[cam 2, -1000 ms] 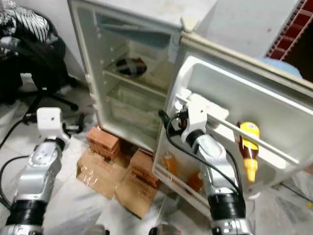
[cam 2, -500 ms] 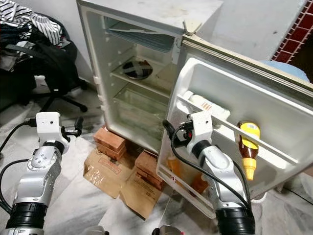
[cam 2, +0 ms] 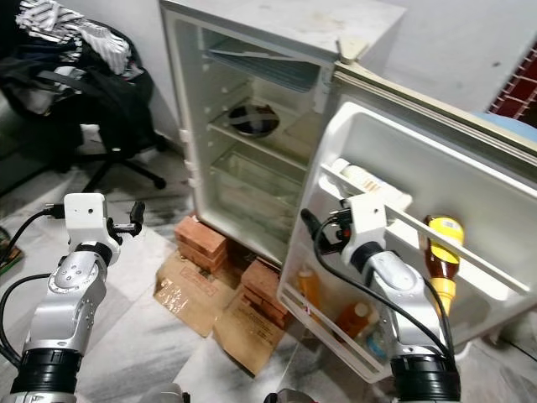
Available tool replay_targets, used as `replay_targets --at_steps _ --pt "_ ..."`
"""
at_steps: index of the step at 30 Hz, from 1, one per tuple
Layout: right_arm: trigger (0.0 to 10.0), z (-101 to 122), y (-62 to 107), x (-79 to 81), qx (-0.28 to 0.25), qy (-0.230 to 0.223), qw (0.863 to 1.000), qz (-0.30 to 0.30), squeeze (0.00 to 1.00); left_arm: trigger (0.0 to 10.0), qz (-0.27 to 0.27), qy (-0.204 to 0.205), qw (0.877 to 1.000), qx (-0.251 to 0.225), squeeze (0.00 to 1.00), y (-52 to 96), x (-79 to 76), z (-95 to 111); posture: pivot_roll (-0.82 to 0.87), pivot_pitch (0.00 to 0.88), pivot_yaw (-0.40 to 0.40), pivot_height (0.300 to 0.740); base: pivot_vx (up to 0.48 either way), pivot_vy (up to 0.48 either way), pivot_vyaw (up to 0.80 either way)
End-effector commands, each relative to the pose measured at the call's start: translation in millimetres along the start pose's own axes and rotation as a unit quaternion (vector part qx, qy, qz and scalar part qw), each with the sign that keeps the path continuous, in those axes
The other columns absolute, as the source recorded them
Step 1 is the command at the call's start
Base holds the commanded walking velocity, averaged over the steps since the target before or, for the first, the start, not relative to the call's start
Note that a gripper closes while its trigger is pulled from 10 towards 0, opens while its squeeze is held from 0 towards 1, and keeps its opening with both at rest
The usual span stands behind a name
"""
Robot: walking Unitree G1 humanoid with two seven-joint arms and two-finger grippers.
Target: Restocking fridge
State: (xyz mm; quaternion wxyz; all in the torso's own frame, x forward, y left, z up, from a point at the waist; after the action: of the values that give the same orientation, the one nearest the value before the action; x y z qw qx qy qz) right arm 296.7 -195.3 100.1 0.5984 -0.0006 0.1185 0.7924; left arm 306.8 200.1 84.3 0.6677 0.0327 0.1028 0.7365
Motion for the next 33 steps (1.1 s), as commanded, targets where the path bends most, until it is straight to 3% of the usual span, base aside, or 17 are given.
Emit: replay_targets --at_steps 1,5,11,25,33 --pt "10.0 -2 9.0 -10.9 0.003 -0.003 1.000 -0.029 0.00 10.0 -0.028 0.005 1.000 -0.001 0.00 1.8 -13.8 1 0.03 0.000 -0.044 0.740 0.000 0.000 -0.69" --pt "10.0 2 12.2 5.7 -0.016 -0.017 1.000 0.003 0.00 10.0 -0.058 -0.002 0.998 -0.002 0.00 8.0 -24.1 -2 0.03 0.000 -0.043 0.740 0.000 0.000 -0.35" --pt "10.0 3 19.5 22.7 -0.021 -0.019 0.999 0.034 0.00 10.0 -0.061 0.001 0.998 0.001 0.00 9.4 -25.3 -3 0.03 0.000 -0.050 0.740 -0.082 0.000 0.00" --pt "10.0 14 27.2 20.9 -0.039 -0.001 0.999 0.000 0.00 10.0 -0.070 0.004 0.998 -0.006 0.00 7.9 -29.8 2 0.01 0.000 -0.027 0.740 -0.053 0.000 -0.64" --pt "10.0 21 19.3 13.0 -0.049 0.004 0.998 -0.032 0.00 10.0 -0.065 0.008 0.998 -0.017 0.00 5.5 -26.1 10 0.01 0.000 -0.022 0.740 0.000 0.000 -0.50"
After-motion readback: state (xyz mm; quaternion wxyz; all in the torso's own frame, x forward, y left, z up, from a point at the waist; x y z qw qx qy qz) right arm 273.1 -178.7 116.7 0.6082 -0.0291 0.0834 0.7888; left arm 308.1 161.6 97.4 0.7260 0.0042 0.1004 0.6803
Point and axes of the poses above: a point about 5 cm out from each wrist's last joint towards the gripper, its own y axis pointing back from the gripper into the wrist, its own z axis along the axis of the wrist's last joint, x = y × z, the point moved 2 cm from there along -y, pointing out of the wrist towards the gripper, and after that the axes turned 8 degrees about y, right-handed, at the moved point
